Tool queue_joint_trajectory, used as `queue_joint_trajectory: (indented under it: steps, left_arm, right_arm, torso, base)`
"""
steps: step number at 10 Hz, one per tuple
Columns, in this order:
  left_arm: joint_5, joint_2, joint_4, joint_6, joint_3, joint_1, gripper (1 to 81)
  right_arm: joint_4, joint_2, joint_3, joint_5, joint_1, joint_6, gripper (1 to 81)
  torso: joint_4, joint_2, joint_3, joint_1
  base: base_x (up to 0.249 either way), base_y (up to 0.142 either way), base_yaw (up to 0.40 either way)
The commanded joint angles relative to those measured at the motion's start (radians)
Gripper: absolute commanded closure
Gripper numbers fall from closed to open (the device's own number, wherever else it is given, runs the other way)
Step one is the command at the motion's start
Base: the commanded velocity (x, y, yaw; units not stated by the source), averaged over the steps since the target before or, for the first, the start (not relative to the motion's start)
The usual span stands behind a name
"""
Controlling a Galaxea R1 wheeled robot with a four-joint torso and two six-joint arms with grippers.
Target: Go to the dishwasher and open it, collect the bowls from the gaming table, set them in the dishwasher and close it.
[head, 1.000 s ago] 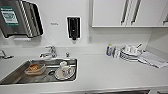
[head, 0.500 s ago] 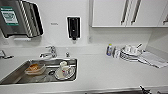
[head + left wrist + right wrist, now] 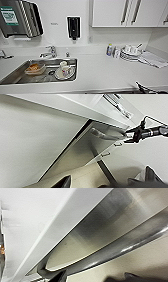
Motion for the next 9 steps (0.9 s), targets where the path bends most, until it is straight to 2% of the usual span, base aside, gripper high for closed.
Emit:
queue_joint_trajectory:
  steps: [1,7,9]
  left_arm:
    - [0.018,-0.041,0.023,0.007,0.035,-0.070,1.0]
    - [0.021,-0.039,0.023,0.007,0.032,-0.070,1.0]
    - [0.023,-0.039,0.023,0.009,0.032,-0.070,1.0]
  right_arm:
    - [0.009,0.006,-0.050,-0.064,0.101,0.034,1.0]
    - [0.020,0.061,-0.136,-0.063,0.090,0.043,1.0]
    - [0.019,0.082,-0.159,-0.063,0.092,0.083,1.0]
  torso:
    - [0.000,0.000,0.000,0.000]
    - [0.000,0.000,0.000,0.000]
    - [0.000,0.000,0.000,0.000]
  base:
    - [0.000,0.000,0.000]
    - [0.000,0.000,0.000]
    - [0.000,0.000,0.000]
